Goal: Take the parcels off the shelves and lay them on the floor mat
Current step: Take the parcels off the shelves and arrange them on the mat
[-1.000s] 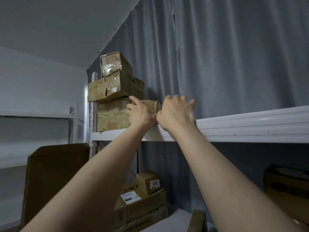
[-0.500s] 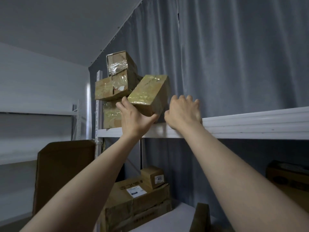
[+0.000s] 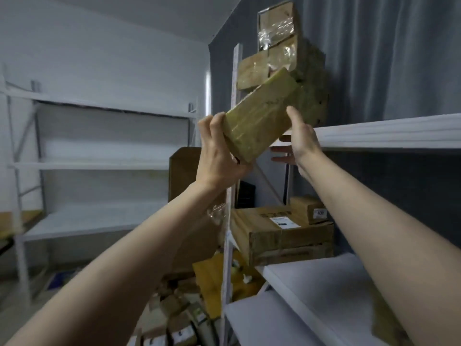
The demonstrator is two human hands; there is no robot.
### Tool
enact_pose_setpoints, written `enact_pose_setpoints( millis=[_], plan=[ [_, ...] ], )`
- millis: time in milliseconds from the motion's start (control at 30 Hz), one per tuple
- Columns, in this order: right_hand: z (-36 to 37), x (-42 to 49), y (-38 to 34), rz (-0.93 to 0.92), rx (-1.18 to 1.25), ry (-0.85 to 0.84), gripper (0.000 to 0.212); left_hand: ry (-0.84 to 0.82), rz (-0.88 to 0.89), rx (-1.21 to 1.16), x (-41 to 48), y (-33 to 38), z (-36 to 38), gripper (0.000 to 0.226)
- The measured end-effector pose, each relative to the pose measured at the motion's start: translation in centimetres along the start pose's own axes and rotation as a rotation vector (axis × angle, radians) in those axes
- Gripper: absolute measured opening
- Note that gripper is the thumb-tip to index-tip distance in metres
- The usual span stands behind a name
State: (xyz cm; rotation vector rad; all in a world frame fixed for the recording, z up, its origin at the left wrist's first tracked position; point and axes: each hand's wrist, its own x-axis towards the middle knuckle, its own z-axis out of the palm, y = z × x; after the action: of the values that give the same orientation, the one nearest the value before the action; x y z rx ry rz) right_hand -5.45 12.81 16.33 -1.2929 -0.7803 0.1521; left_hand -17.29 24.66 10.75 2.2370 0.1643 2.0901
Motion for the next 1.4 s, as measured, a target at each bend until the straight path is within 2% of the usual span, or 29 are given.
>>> enact_pose_setpoints(
  millis=[100,200,267,300,333,400,467,567,633,733,867,1000,1167,1300,1400],
  plan=[
    [5.5,-3.1,3.6,0.205,0.253,-0.158,0.054,-0.080,0.124,0.143,-4.5,-3.4,-4.6,0.075],
    [10.9,-6.5,8.7,0.411,0.345,-0.204,0.066,-0.168,0.288,0.303,-9.4,-7.4,-9.5,0.056],
    [14.3,-9.5,12.4,0.546,0.420,-0.251,0.068,-0.283,0.385,0.417,-13.1,-9.6,-13.0,0.056],
    [15.7,-11.3,14.2,0.616,0.460,-0.270,0.063,-0.349,0.420,0.440,-15.1,-10.4,-14.7,0.048],
    [17.0,-13.1,16.0,0.688,0.479,-0.270,0.058,-0.417,0.432,0.445,-17.1,-11.0,-16.6,0.039],
    [19.3,-16.8,19.7,0.811,0.497,-0.235,0.055,-0.560,0.407,0.463,-21.1,-11.5,-20.3,0.042],
    [21.1,-20.6,23.4,0.911,0.485,-0.225,0.059,-0.679,0.281,0.462,-25.3,-11.7,-23.8,0.068],
    [22.9,-26.5,28.3,1.035,0.431,-0.215,0.061,-0.670,-0.154,0.360,-32.2,-10.4,-28.4,0.108],
    [23.6,-30.3,31.2,1.109,0.401,-0.208,0.059,-0.630,-0.435,0.362,-36.5,-9.1,-30.8,0.118],
    [24.5,-35.6,34.6,1.213,0.340,-0.223,0.052,-0.657,-0.778,0.350,-42.1,-7.3,-33.2,0.128],
    [25.2,-41.7,37.8,1.319,0.326,-0.254,0.046,-0.646,-1.125,0.264,-47.8,-5.4,-34.8,0.126],
    [25.2,-45.7,40.5,1.400,0.309,-0.315,0.051,-0.510,-1.333,0.212,-52.0,-4.1,-36.5,0.102],
    [25.6,-49.8,43.1,1.433,0.048,-0.392,0.051,-0.383,-1.480,0.267,-56.9,-2.5,-39.3,0.093],
    [26.9,-53.8,45.2,1.487,-0.136,-0.619,0.037,-0.237,-1.582,0.300,-60.9,-1.9,-41.6,0.090],
    [28.6,-57.8,47.5,1.541,-0.188,-0.765,0.041,-0.208,-1.619,0.367,-63.9,-2.1,-43.5,0.086]
  ],
)
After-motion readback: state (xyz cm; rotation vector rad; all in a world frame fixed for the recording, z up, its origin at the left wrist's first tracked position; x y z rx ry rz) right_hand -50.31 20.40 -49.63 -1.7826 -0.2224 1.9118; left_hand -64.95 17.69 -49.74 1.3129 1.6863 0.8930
